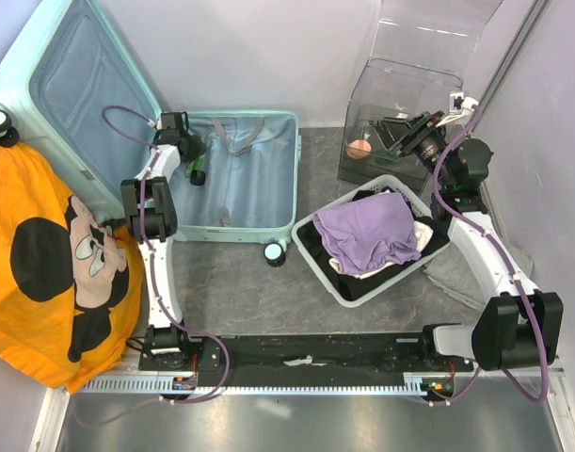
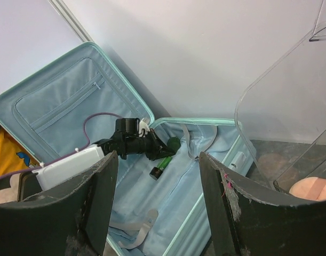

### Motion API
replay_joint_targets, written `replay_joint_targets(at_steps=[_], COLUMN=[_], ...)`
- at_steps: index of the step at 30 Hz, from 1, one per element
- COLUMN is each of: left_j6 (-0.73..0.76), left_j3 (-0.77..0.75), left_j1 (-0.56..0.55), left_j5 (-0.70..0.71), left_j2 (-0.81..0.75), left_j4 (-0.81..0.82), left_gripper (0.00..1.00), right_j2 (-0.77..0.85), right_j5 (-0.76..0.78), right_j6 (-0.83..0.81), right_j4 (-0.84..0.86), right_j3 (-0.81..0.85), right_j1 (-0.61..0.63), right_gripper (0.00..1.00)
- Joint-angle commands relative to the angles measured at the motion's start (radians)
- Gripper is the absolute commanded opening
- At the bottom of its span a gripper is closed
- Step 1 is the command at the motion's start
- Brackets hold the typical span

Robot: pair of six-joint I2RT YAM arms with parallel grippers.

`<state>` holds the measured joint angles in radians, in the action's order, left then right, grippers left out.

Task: Open, take out, and arrange the luggage
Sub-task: Pick up the personal item from the luggage.

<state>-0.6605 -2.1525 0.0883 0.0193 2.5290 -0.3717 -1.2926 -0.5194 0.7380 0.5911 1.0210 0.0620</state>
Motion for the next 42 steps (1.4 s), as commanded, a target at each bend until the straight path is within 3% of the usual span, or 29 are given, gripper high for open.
replay_joint_targets(at_steps=[1,4,7,11,17,23,34,42], left_j6=[0.062,0.120,0.165,0.216,0.240,0.236,0.228,0.173], left_j3=[0.155,0.239,0.221,0.120,-0.064,-0.122,-0.199,-0.227], left_j1=[0.028,0.011,-0.002,-0.013,-0.016,-0.018,-0.019,-0.005], left_j5=[-0.041,0.019,0.100,0.162,0.206,0.122,0.125,0.130], left_j2=[-0.117,-0.203,-0.239,-0.196,-0.047,0.028,0.077,0.097], left_j4=[0.065,0.131,0.108,-0.004,-0.156,-0.105,-0.050,-0.076], left_gripper=[0.02,0.02,0.02,0.28,0.42,0.44,0.60,0.62], right_j2=[-0.013,-0.019,-0.028,-0.036,-0.048,-0.051,-0.079,-0.099], right_j5=[-0.010,-0.011,-0.017,-0.022,-0.024,-0.024,-0.024,-0.031], right_j6=[0.014,0.026,0.040,0.058,0.067,0.069,0.087,0.097], right_j4=[0.056,0.068,0.081,0.101,0.110,0.113,0.136,0.148], right_j3=[-0.004,-0.002,-0.001,-0.002,-0.002,0.001,0.010,0.025], right_j1=[0.004,0.004,0.004,0.004,0.004,0.004,0.004,0.004], right_gripper=[0.70,0.70,0.70,0.70,0.70,0.70,0.70,0.71])
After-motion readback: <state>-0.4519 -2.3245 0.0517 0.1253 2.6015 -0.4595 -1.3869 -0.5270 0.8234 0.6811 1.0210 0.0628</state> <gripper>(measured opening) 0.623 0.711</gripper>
